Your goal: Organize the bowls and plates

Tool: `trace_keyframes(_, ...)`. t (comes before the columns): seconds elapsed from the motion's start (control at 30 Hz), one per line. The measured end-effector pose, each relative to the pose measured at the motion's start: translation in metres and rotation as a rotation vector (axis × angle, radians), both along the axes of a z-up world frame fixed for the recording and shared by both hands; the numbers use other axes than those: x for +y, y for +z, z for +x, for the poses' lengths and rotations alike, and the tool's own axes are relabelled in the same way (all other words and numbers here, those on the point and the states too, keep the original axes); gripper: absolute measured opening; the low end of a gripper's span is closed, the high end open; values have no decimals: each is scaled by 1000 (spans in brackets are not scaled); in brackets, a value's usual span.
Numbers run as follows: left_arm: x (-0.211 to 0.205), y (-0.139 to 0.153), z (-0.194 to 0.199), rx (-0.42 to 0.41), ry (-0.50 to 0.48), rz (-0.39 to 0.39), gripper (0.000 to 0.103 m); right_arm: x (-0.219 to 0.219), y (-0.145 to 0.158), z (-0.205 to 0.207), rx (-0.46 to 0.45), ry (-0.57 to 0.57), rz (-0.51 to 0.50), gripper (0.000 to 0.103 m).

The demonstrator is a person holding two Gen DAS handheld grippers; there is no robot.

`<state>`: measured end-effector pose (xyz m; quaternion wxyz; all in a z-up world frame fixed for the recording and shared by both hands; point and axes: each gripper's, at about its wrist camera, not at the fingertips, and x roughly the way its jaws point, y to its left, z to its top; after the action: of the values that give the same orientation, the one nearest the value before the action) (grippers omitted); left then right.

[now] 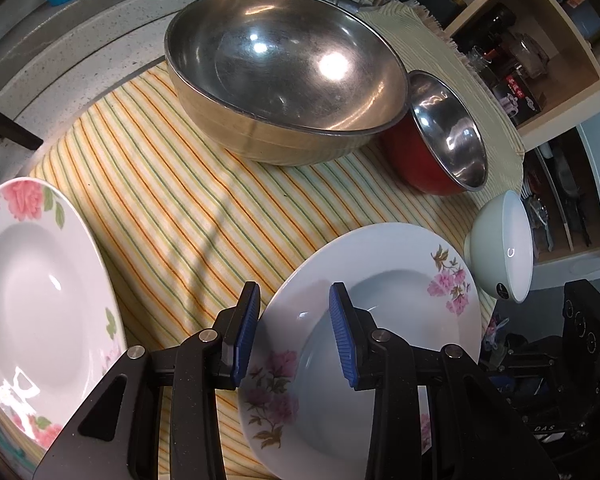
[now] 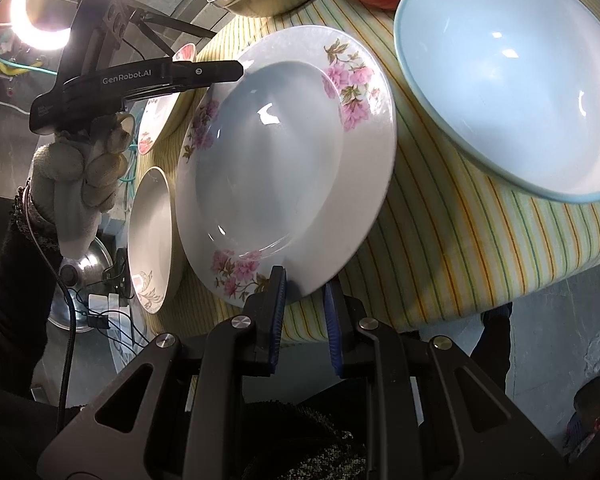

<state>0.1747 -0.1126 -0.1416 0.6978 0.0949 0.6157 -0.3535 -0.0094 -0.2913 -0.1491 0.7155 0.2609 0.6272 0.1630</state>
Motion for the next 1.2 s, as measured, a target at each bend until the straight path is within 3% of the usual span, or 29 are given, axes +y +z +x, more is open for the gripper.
trace_keyframes(0.9,-1,0,-14,-3,15,18,34,0,4,3,-2,58,-51,24)
trace_keyframes(1.2,17,12,-9,-26,65,-17,34,4,13,0,-17,85,-87,28)
